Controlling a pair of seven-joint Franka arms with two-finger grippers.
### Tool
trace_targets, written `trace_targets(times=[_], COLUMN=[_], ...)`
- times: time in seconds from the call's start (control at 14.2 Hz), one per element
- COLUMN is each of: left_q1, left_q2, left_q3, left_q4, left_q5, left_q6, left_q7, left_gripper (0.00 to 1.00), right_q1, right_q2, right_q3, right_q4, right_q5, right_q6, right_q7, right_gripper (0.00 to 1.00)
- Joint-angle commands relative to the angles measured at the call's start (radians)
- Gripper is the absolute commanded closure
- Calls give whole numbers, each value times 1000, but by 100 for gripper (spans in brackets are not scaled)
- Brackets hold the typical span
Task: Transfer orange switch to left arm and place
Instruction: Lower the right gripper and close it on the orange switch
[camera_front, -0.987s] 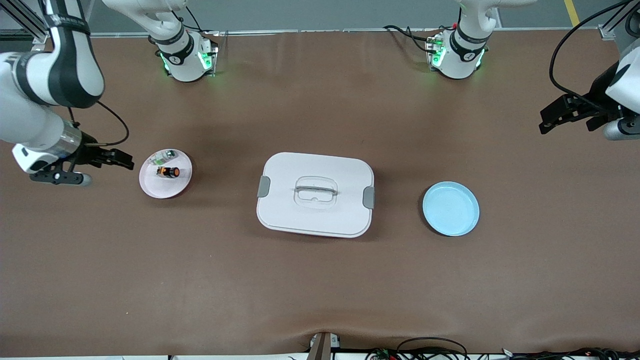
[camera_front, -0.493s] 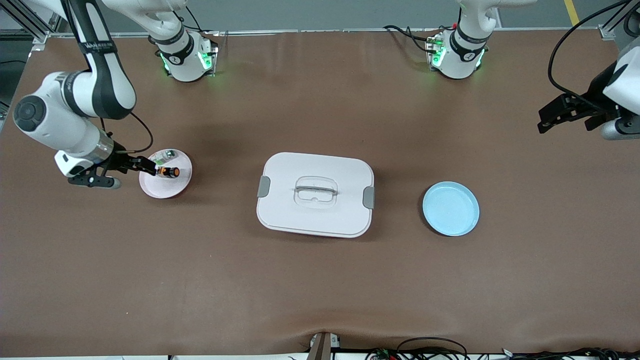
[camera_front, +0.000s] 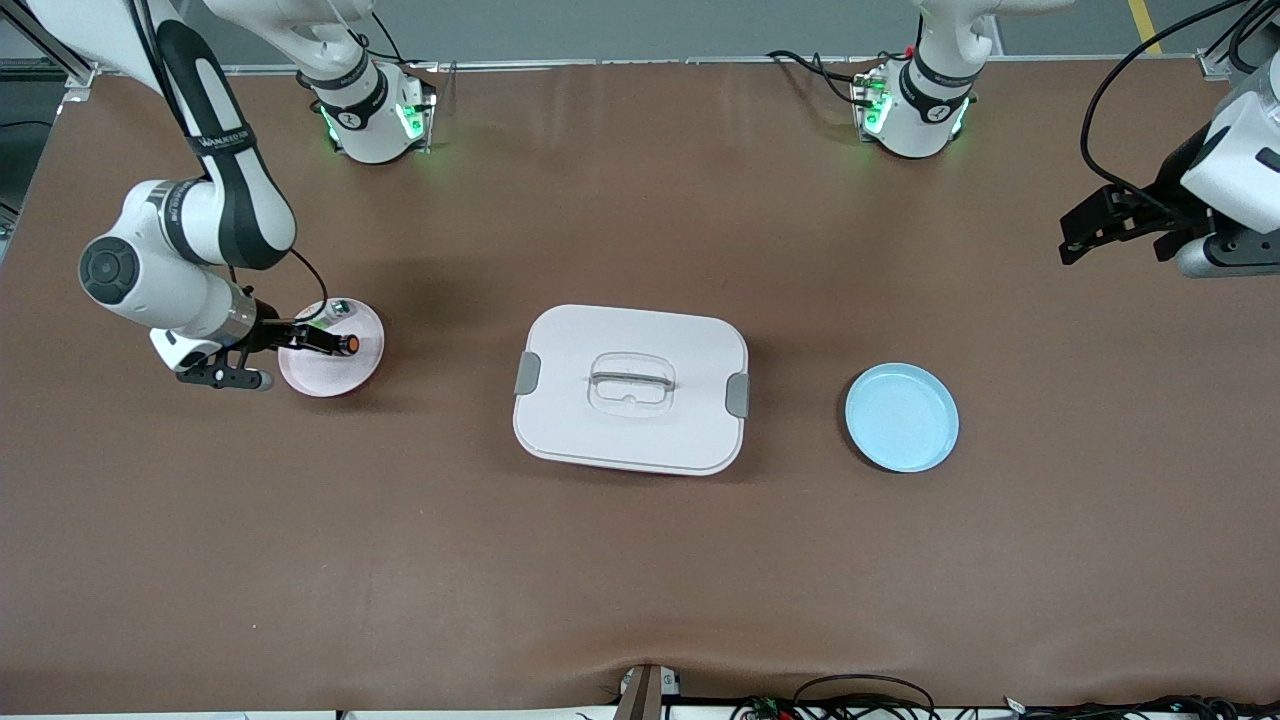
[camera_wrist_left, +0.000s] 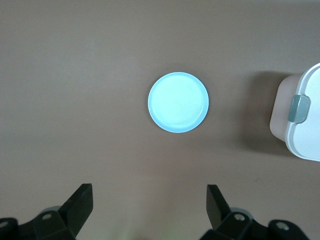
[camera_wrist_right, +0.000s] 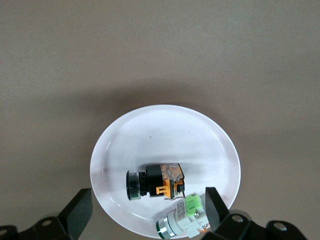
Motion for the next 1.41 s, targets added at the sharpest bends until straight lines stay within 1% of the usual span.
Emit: trace_targets(times=[0.0, 0.21, 0.42, 0.7, 0.92, 1.34], left_q1=[5, 5, 7, 7, 5, 2], left_q2=[-10, -10, -8, -8, -10, -8], left_q3=[-6, -6, -4, -6, -6, -6], left_q4=[9, 9, 9, 10, 9, 9], left_q5=[18, 18, 19, 18, 19, 18], left_q6=[-16, -16, -16, -16, -16, -16], left_q7=[-3, -3, -3, -3, -3, -3], left_gripper=[0, 0, 0, 0, 0, 0], right_q1=[4, 1, 2, 4, 4, 4], right_q2=[6, 12, 27, 52, 91, 121], right_q3=[-2, -2, -1, 1, 2, 7], right_q4=[-25, -49, -76, -79, -77, -77], right_q5=[20, 20, 20, 21, 21, 21], right_q6=[30, 38, 80, 114, 165, 197], right_q7=[-16, -51, -51, -51, -51, -50], right_gripper=[0, 0, 0, 0, 0, 0])
